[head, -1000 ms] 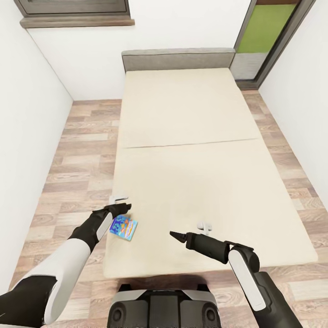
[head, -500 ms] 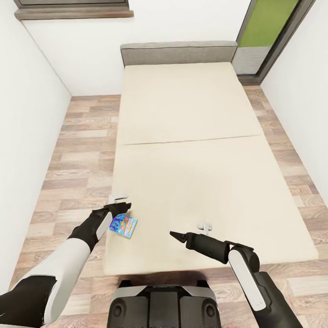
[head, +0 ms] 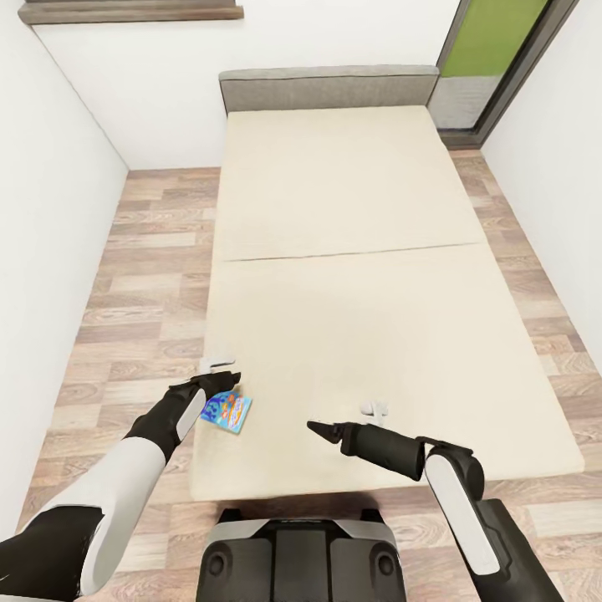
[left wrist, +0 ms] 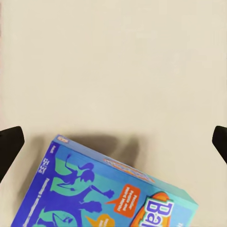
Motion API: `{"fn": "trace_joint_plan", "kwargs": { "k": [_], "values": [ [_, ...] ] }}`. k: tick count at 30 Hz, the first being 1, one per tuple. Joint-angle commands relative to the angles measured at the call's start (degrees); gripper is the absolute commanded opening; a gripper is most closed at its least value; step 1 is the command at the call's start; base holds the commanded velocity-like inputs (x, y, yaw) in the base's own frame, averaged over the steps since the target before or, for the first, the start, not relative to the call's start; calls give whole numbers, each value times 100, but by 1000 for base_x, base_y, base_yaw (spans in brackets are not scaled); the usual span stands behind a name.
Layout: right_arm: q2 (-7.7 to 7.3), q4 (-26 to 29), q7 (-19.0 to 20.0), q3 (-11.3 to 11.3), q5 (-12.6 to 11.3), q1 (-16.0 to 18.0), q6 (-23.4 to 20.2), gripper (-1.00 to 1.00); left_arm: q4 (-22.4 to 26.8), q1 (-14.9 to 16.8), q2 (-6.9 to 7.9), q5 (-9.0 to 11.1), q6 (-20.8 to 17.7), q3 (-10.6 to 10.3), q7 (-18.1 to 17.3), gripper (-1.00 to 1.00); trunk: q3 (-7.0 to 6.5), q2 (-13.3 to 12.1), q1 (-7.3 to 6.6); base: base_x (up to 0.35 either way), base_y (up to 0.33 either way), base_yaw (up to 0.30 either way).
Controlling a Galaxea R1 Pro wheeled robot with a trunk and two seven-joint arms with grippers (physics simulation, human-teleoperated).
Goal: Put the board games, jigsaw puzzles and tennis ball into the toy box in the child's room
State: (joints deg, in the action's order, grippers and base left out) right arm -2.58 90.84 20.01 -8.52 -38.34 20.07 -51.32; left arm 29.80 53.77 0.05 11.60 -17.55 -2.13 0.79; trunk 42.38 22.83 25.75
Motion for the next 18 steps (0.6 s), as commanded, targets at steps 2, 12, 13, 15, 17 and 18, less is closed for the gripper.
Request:
{"fn": "trace_joint_plan", "kwargs": {
  "k": [2, 12, 13, 15, 17, 18],
  "values": [
    [9, 68, 208, 0, 28, 0, -180, 100, 8, 1, 2, 44, -29, -15, 8, 100, 8, 8, 3, 0, 0, 0],
    [13, 127, 625, 63, 28, -3, -325, 100, 8, 2, 4, 44, -29, -15, 8, 100, 10, 8, 3, 0, 0, 0],
    [13, 127, 629, 64, 28, -3, -326, 100, 8, 2, 4, 44, -29, -15, 8, 100, 10, 8, 3, 0, 0, 0],
    [13, 129, 636, 67, 28, -3, -326, 100, 8, 2, 4, 44, -29, -15, 8, 100, 10, 8, 3, 0, 0, 0],
    [12, 130, 642, 69, 28, -3, -326, 100, 8, 2, 4, 44, -29, -15, 8, 100, 10, 8, 3, 0, 0, 0],
    [12, 132, 644, 69, 28, -3, -326, 100, 8, 2, 4, 44, -29, -15, 8, 100, 10, 8, 3, 0, 0, 0]
  ]
}}
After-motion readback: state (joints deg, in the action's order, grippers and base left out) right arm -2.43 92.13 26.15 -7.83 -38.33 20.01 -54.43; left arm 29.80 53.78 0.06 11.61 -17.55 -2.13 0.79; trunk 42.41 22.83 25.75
